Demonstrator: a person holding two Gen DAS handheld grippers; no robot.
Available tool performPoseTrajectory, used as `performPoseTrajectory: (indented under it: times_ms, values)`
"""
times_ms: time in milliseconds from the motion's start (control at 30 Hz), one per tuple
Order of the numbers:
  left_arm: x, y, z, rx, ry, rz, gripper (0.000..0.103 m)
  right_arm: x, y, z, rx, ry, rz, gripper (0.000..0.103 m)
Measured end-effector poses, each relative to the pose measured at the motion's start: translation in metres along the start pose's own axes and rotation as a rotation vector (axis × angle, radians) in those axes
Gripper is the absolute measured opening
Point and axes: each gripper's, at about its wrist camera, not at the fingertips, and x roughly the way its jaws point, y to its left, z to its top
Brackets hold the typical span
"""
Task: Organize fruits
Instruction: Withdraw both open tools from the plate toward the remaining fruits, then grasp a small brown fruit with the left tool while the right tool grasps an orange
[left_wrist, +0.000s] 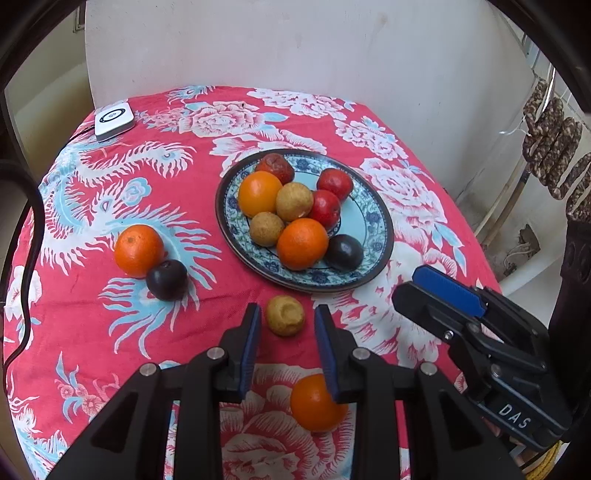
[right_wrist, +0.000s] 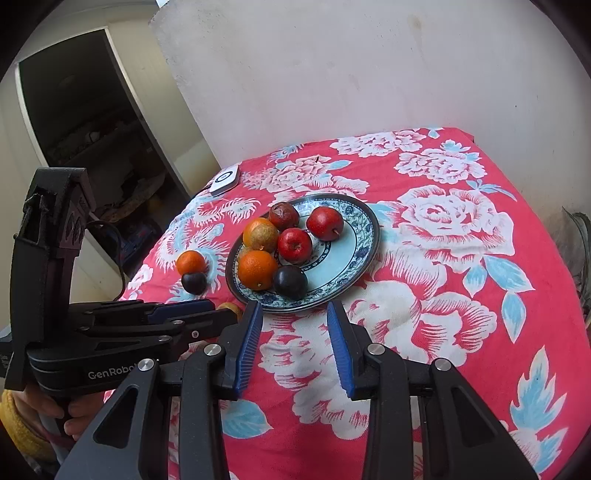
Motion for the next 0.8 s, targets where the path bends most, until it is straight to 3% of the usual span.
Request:
performPoseTrajectory:
  times_ms: [567, 800]
  values:
    - [0.0097, -0.0015, -0.0008, 0.009, 0.02, 0.001, 0.03, 0.0051, -0.0032, -0.0019, 0.013, 0.014, 0.002, 0.038]
    - [0.0096, -0.0009, -0.0012, 0.016, 0.017, 0.008, 0.025, 0.0053, -0.0031, -0.0019, 0.011, 0.015, 0.001, 0.038]
